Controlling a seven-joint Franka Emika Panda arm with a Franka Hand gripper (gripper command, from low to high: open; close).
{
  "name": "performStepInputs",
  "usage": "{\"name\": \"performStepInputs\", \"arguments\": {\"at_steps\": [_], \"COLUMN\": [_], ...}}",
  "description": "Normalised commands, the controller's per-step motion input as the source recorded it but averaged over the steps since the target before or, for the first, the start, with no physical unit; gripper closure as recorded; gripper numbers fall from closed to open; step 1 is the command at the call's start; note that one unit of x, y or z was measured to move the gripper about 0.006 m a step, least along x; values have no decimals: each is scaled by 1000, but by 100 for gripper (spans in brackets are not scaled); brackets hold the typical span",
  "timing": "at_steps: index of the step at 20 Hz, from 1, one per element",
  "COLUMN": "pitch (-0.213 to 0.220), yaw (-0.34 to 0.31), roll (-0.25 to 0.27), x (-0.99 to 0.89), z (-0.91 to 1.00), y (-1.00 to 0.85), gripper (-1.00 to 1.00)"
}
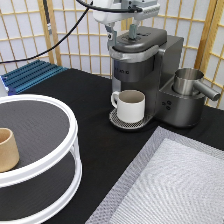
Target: Make coffee
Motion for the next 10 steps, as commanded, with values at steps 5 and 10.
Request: {"name": "performStepInputs", "arguments": {"at_steps": [5,10], "pitch": [-87,-87], "yaw": [26,16], "roll": [28,84], "x": [-241,-105], "z": [477,9], "y": [-902,-983], "gripper": [-100,-100]}}
